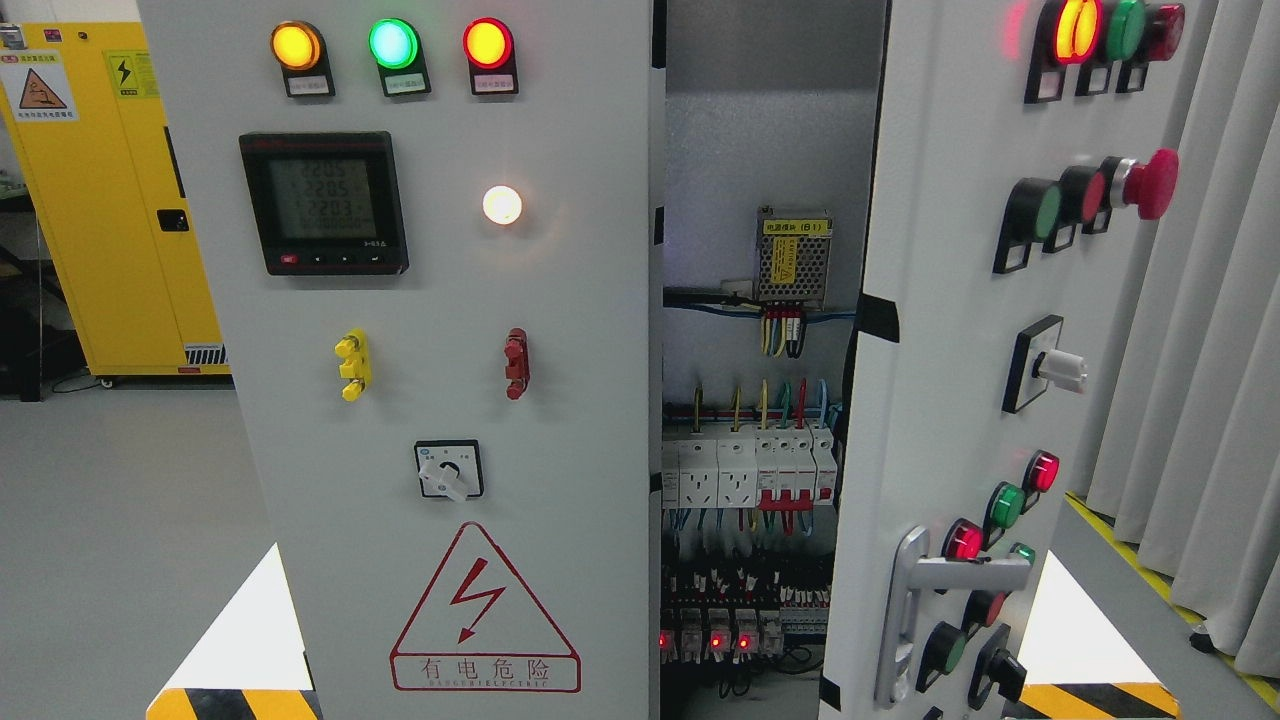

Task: Open door with both hands

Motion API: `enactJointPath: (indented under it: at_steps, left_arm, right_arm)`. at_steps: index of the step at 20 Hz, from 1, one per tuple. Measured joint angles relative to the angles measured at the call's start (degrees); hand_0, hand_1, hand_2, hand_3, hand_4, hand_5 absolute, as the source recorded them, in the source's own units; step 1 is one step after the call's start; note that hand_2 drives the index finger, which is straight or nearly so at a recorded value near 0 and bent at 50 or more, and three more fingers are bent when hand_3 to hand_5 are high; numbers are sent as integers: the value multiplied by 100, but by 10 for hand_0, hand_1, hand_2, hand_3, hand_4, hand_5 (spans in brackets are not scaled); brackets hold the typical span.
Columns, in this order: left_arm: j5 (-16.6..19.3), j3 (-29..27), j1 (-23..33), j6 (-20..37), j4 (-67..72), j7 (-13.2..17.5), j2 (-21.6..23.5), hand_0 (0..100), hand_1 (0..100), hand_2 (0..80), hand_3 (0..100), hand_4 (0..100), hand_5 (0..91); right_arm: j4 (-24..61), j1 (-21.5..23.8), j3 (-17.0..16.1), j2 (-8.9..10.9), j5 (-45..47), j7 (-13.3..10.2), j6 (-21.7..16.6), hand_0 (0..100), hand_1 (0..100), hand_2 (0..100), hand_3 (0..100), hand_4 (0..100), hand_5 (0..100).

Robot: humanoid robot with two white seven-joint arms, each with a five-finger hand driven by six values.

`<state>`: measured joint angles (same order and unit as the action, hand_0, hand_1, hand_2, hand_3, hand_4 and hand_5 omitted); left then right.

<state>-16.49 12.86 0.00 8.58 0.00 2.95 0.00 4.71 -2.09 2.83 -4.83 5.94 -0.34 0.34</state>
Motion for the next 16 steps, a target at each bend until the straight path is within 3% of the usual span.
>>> enactJointPath:
  at_steps: [9,11,15,16]
  left_arm:
    - [-28,-88,1,175,-138,60,0,120,556,0,0,0,0]
    - [-28,-159,1,426,-231,405,1,120,556,0,0,0,0]
    - [-3,-270,75,665,-599,1512,13,120,556,0,0,0,0]
    - [1,-289,126,676,-707,1659,38,120,556,0,0,0,0]
  right_arm:
    - [-3,-2,-150,0,0,0,0,0,500,40,0,0,0]
    - [-3,-2,-172,0,0,0,0,0,500,40,0,0,0]
    - [-4,-2,-205,0,1,0,0,0,500,40,0,0,0]
    - [-4,-2,-211,0,2,0,0,0,500,40,0,0,0]
